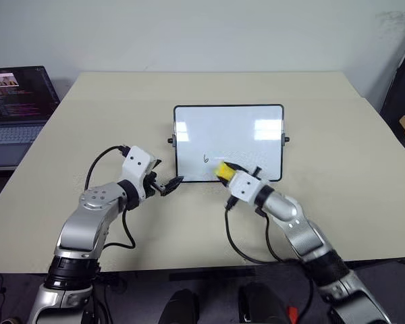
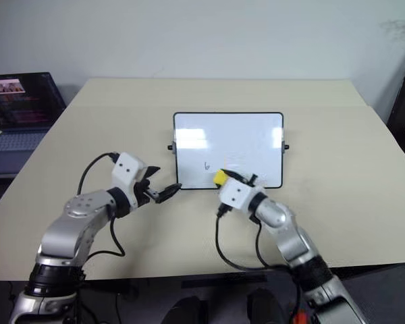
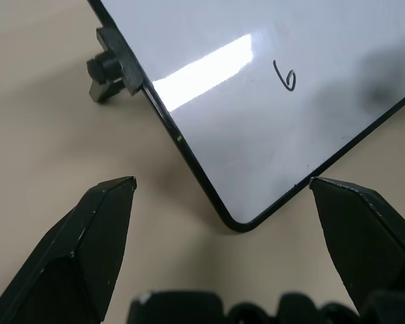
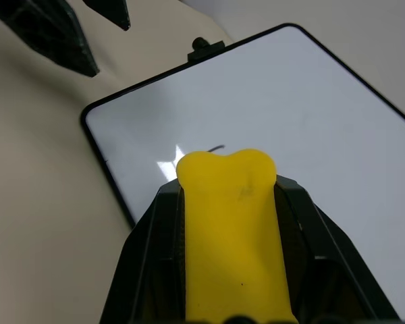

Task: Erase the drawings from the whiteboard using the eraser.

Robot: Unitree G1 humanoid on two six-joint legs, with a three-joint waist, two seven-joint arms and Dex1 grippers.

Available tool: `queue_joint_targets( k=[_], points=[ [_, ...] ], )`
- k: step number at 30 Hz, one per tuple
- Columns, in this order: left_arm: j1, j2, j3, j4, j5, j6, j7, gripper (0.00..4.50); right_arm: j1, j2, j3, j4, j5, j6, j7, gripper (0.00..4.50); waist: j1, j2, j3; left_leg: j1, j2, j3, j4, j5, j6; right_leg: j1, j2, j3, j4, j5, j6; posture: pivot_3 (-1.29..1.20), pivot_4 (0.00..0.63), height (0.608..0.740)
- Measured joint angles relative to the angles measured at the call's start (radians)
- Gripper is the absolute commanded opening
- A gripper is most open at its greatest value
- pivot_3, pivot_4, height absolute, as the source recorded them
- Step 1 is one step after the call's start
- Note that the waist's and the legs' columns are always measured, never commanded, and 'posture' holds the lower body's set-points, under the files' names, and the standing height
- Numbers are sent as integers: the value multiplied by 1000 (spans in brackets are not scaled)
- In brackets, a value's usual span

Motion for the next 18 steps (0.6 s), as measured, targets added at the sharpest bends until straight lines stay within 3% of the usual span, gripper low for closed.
queue_joint_targets(
  k=[9,18],
  points=[
    [-40,4,-27,41,15,-21,-44,4500,-270,62,45,350,-88,-64,-96,1326,0,0,0,-1,0,0,0,0,-1,0,0,0,-2,0,0,0,150,740],
    [-24,1,-28,36,15,-27,-60,4500,-277,69,85,408,-100,-45,-28,1326,-1,0,0,-1,0,0,0,0,0,-1,-1,0,-1,0,0,0,150,740]
  ],
)
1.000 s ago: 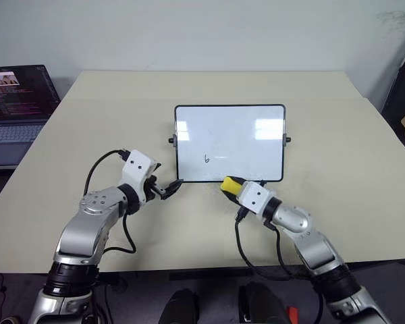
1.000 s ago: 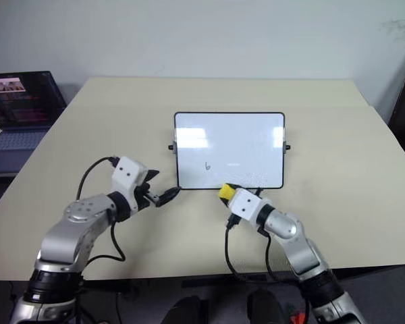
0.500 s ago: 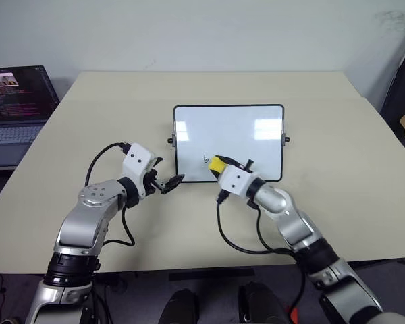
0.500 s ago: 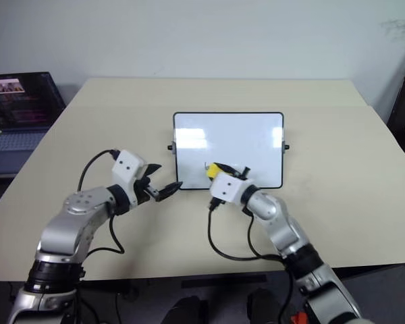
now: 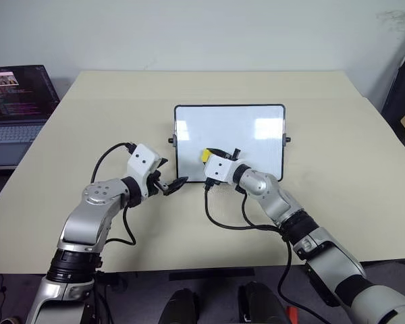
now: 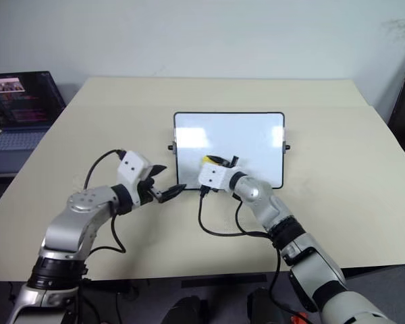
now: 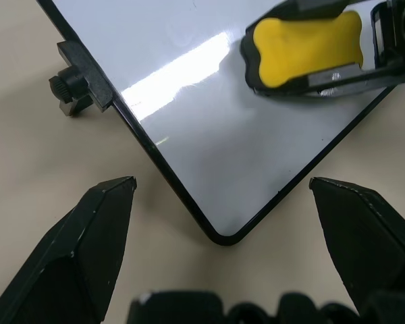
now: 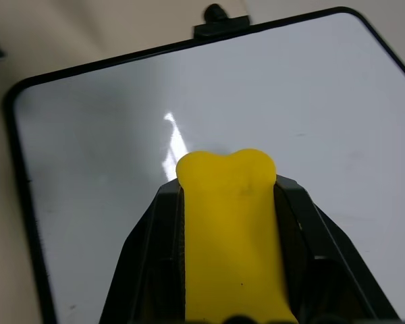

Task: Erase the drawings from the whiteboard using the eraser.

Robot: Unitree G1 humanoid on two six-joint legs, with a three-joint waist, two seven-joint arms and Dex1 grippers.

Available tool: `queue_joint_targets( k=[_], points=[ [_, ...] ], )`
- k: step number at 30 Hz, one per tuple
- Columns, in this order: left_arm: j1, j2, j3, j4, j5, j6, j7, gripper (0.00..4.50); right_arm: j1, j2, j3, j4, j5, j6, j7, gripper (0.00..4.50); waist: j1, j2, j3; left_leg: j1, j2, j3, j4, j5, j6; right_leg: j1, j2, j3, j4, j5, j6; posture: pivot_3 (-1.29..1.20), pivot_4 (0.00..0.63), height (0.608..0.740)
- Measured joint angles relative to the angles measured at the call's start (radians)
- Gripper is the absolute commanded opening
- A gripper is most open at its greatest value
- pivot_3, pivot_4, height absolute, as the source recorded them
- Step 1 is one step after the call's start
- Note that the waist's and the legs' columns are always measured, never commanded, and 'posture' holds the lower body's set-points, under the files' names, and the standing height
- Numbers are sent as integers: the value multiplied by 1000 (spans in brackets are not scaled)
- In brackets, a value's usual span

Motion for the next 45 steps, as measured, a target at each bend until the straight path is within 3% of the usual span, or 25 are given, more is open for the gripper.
queue_joint_targets(
  k=[6,17,29,38,45],
  points=[
    [10,-2,0,-1,0,0,0,4500,44,-16,38,-37,-4,22,66,1326,0,0,0,1,0,0,1,0,0,1,0,0,3,0,0,0,150,740],
    [32,-7,1,-9,0,0,11,4500,-80,0,-40,36,-3,48,-90,1326,0,0,0,2,0,0,0,0,0,1,0,0,3,0,-1,0,150,740],
    [35,-16,1,-24,-1,4,21,4500,-32,11,17,28,0,31,8,1326,-1,0,0,3,0,0,1,0,0,1,0,0,4,0,-1,0,150,740],
    [35,-16,1,-44,-3,12,21,4500,-79,3,-21,47,-16,57,-107,1326,0,0,0,3,0,0,1,0,0,1,0,0,4,1,-1,0,150,740],
    [35,-16,1,-46,-4,26,22,4500,-27,-25,-3,0,-18,50,-51,1326,0,0,0,3,0,0,1,0,0,2,0,0,3,1,-1,0,150,740]
  ],
)
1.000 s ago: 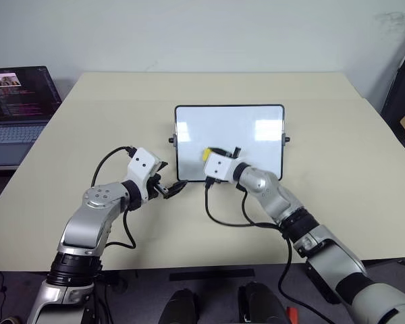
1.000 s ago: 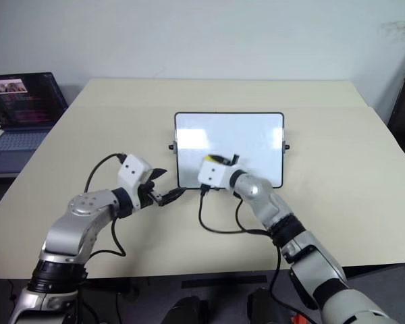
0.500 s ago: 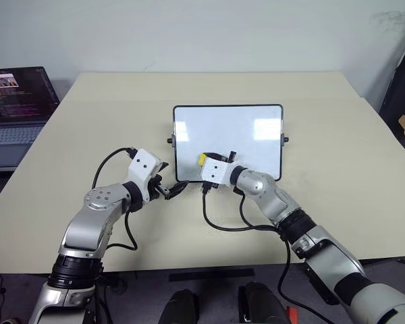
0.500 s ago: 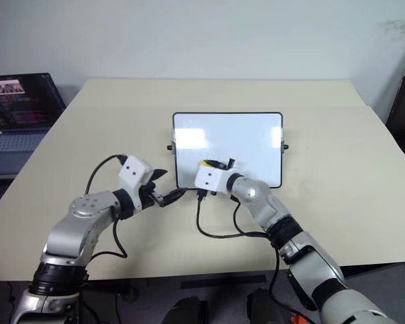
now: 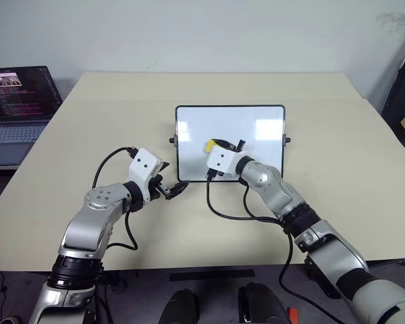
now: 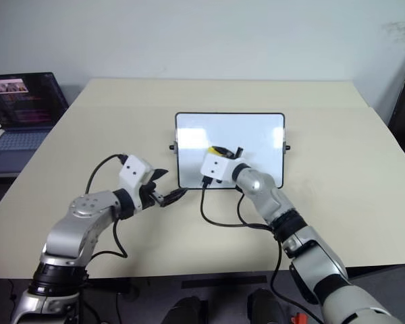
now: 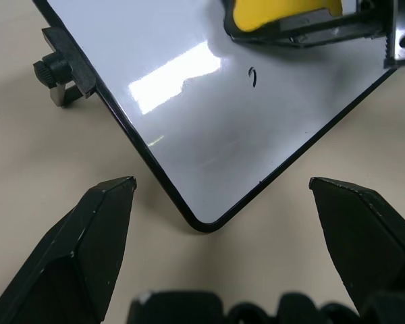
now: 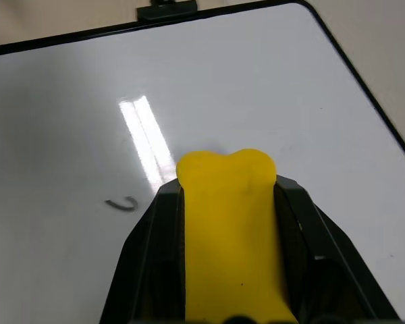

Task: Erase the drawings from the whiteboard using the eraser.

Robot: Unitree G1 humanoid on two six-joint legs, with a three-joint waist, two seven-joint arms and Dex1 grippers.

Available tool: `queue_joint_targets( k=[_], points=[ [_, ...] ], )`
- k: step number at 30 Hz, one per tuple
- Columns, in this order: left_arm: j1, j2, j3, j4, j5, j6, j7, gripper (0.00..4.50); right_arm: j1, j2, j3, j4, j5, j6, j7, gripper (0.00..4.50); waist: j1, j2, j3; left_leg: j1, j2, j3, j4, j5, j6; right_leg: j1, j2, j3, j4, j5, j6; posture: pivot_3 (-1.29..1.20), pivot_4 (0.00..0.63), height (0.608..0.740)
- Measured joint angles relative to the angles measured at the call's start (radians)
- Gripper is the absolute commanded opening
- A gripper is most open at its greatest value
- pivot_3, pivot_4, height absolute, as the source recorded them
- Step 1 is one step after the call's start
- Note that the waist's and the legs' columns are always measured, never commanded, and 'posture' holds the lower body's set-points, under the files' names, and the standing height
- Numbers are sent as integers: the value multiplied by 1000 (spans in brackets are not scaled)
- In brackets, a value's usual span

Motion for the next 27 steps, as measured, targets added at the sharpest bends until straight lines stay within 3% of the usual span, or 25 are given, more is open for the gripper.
queue_joint_targets(
  k=[8,19,27],
  points=[
    [0,0,0,-3,0,0,0,4500,74,-6,44,-56,-15,5,75,1325,0,0,0,1,0,0,1,1,0,1,0,0,1,0,0,0,150,740],
    [0,0,0,-3,0,0,0,4500,-3,2,-28,-12,-14,18,-74,1325,1,0,0,0,0,-1,0,1,0,0,0,0,1,0,-1,0,150,740],
    [0,-9,0,-3,0,0,0,4500,7,13,-33,-12,-13,-5,-81,1324,0,0,0,0,0,0,-1,1,0,-1,0,0,0,0,-1,0,150,740]
  ],
)
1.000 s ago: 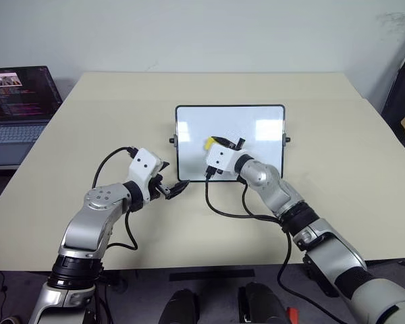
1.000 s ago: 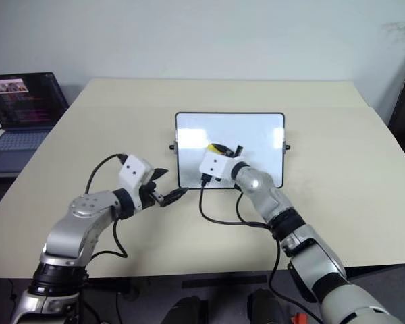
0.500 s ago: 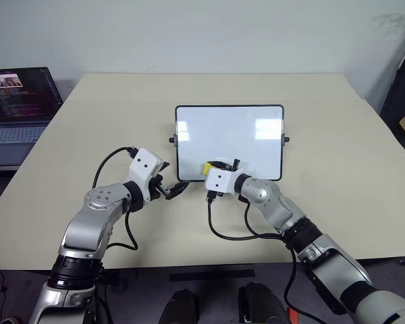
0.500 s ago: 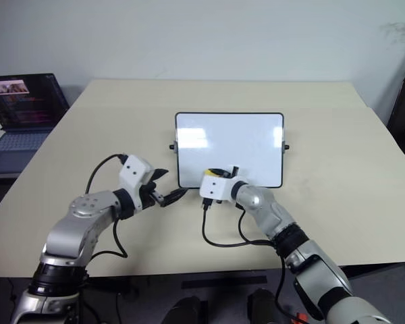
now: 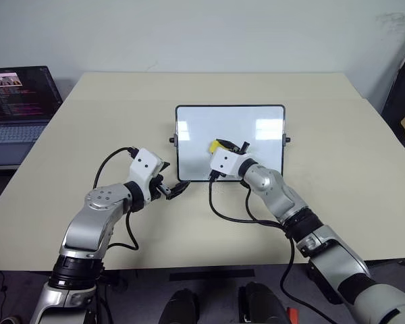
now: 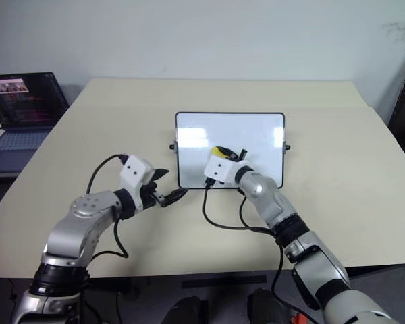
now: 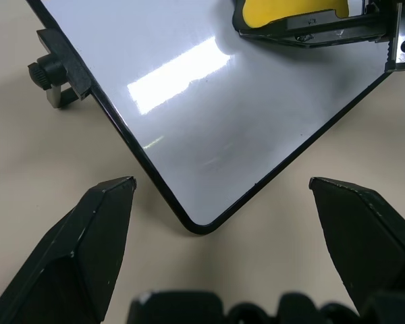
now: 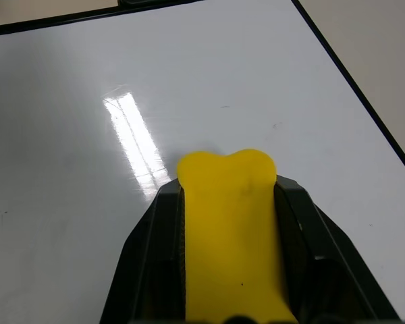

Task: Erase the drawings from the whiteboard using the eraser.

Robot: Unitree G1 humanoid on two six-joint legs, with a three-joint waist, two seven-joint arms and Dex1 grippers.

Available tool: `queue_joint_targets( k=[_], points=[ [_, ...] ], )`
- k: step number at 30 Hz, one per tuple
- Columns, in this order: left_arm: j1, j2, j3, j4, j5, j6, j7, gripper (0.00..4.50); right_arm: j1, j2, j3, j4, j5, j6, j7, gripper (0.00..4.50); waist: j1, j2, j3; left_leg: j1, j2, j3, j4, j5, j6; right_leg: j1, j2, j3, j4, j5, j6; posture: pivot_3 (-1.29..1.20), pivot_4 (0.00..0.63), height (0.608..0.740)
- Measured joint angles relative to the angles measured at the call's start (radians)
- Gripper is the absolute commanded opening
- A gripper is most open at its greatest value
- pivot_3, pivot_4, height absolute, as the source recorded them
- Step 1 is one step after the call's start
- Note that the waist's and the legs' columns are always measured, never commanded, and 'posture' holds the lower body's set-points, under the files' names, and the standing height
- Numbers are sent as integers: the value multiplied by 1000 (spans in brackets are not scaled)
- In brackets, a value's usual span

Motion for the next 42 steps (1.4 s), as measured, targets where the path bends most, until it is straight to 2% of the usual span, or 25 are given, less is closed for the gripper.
queue_joint_targets(
  k=[6,13,19,24,31,35,42],
  points=[
    [-14,-12,-14,0,1,0,-2,4500,5,54,32,11,-2,2,34,1322,-2,0,0,0,0,0,-1,0,0,-1,0,0,-1,0,0,0,150,740],
    [-21,-18,-24,6,2,-1,-2,4500,10,67,58,15,-5,8,79,1322,0,0,0,-2,0,0,-1,0,0,-1,0,0,-3,0,0,0,150,740],
    [-47,-32,-48,10,2,-3,-10,4500,43,10,41,-63,-6,37,85,1321,3,0,0,-2,0,0,-1,0,0,-1,0,0,-3,0,0,0,150,740],
    [-98,-44,-100,45,4,-31,-65,4500,219,-118,-37,-325,16,92,140,1321,6,0,0,-7,-1,-2,0,0,0,-3,-1,-1,-5,-1,1,0,150,740],
    [-261,-141,-233,135,18,-93,-160,4500,493,-130,-283,-762,155,379,190,1321,7,0,0,-13,-1,-4,2,0,0,-7,0,-2,-5,-1,2,0,150,740],
    [-335,-196,-308,198,34,-130,-231,4500,594,-111,-398,-870,222,540,188,1321,5,0,0,-13,-2,-3,2,0,0,-7,3,-2,-4,-1,2,0,150,740],
    [-449,-251,-404,339,65,-216,-381,4500,608,-75,-497,-925,307,710,148,1321,1,0,0,-11,-1,-2,2,0,0,-7,5,-1,-3,-1,2,0,150,740]
  ],
)
